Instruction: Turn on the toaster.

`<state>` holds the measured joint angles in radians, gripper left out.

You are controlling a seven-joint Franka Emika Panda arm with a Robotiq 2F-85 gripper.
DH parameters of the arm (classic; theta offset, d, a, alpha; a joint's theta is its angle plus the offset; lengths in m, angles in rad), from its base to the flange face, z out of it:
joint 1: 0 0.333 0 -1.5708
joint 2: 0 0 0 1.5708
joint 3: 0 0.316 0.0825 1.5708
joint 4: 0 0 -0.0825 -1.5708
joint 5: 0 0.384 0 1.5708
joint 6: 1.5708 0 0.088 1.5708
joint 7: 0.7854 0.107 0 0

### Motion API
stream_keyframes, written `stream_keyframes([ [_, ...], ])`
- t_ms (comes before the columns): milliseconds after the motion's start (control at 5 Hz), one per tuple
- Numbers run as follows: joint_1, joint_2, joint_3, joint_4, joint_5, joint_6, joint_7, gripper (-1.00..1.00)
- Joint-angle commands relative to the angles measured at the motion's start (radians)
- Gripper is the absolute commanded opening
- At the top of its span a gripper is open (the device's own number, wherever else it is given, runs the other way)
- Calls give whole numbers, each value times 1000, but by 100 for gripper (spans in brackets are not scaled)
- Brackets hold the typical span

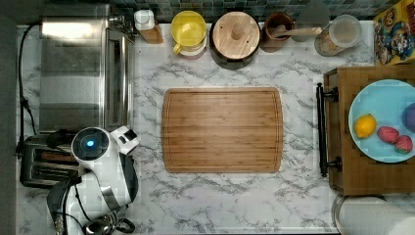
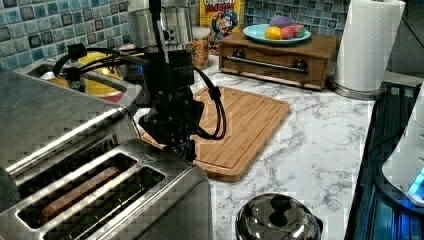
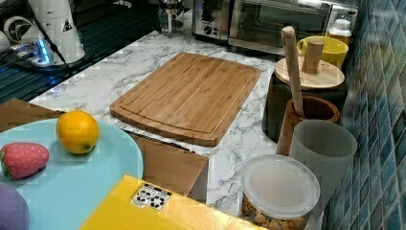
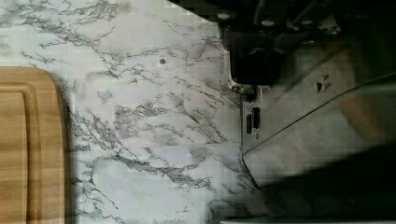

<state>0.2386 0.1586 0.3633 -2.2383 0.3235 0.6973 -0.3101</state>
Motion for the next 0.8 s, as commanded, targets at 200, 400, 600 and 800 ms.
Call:
stream_keyframes([
  [200,2,161,-14,-85,5,109,2,-100],
  [400,4,161,-16,-85,5,109,2,-100],
  [600,-10,162,-3,-85,-1,111,6,-100],
  [800,-7,162,-6,-85,0,110,5,-100],
])
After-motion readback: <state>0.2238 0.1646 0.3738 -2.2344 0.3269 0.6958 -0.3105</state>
